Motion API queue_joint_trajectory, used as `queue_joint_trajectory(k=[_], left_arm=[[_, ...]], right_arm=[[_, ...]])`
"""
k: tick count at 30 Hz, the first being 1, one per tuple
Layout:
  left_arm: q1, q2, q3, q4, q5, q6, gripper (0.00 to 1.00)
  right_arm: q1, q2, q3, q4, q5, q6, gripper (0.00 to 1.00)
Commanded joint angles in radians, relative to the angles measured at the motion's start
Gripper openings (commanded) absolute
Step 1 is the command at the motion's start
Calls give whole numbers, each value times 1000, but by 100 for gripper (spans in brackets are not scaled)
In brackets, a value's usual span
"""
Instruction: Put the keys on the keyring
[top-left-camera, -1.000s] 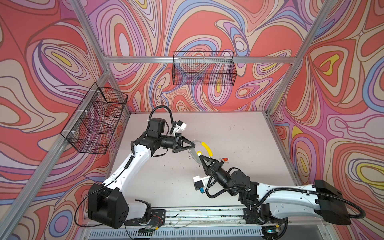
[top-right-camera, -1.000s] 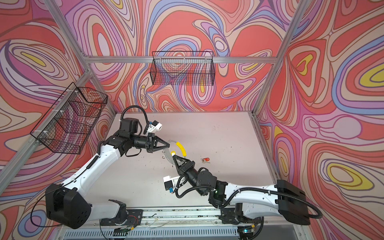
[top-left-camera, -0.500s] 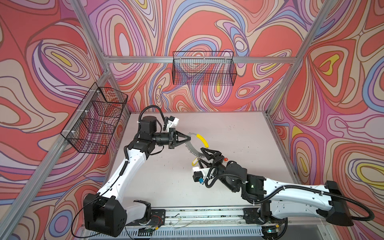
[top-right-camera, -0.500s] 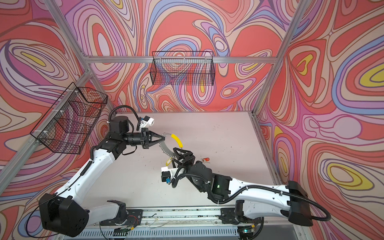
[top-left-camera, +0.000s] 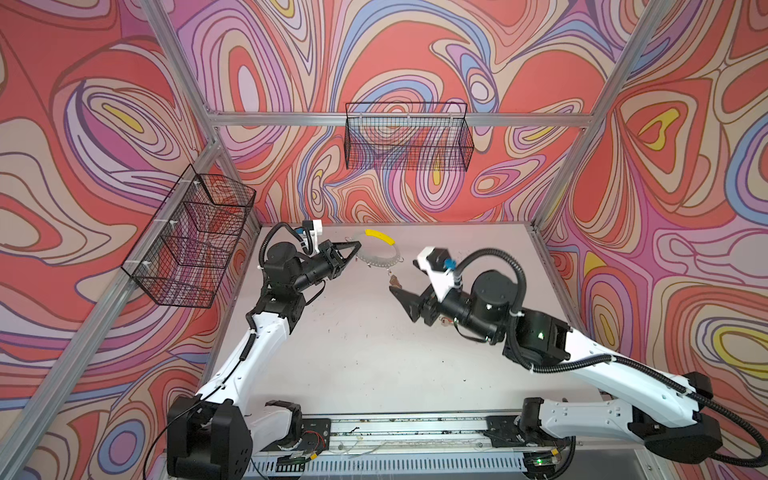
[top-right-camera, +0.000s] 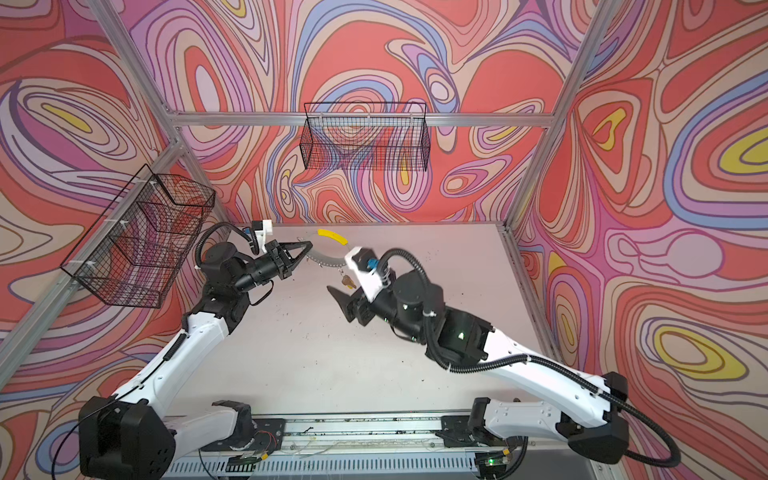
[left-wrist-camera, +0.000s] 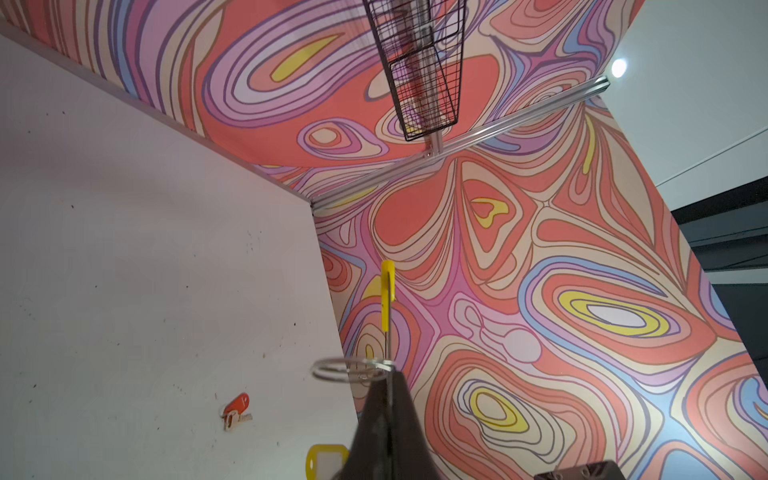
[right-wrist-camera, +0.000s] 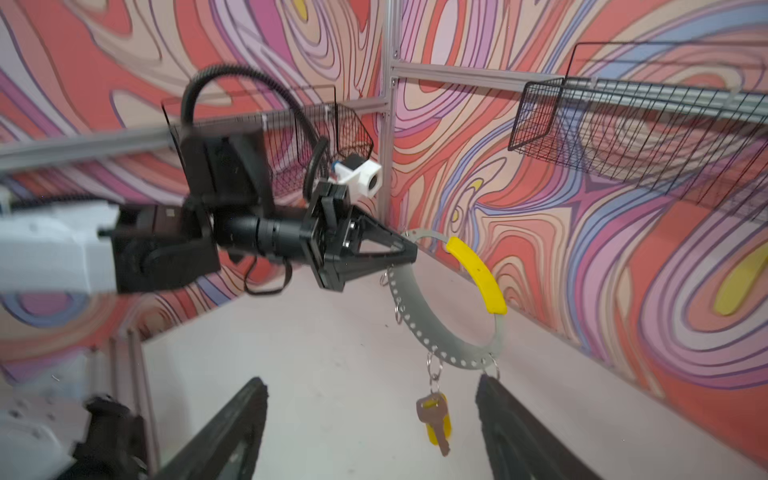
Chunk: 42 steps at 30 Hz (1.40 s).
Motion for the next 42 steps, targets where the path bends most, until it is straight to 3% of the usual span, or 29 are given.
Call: queue_joint_trajectory(k=[1,4,10,14,19,24,28,36,42], left_arm=[[-49,-55,-13,148,-118,2,0],[-103,-78,-44,168,-170,14,0],[-169,-165,-155,211,-320,12,0],[-170,-186,-167,206,-318,8,0],[-172,-172,-158,218,-300,3,0],[-176,-157,-167,254,-284,-37,0],[-179,-158,-175,258,-277,-38,0],[-183,-137,-193,279,-223,-42,0],[-188,-98,-203,329,-199,-75,0]], right_arm=[[-200,18,-19,131,-371,430,85],[-308,65,-75,287,-530,615,85],[-311,94,-213,481,-567,725,78],[-325,89,-294,516,-521,739,82],[-348,101,-401,657,-545,815,83],[-348,153,-431,823,-589,890,78],[-348,181,-389,831,-588,873,64],[-348,276,-355,961,-621,933,48],[-348,347,-360,1155,-654,1053,21]])
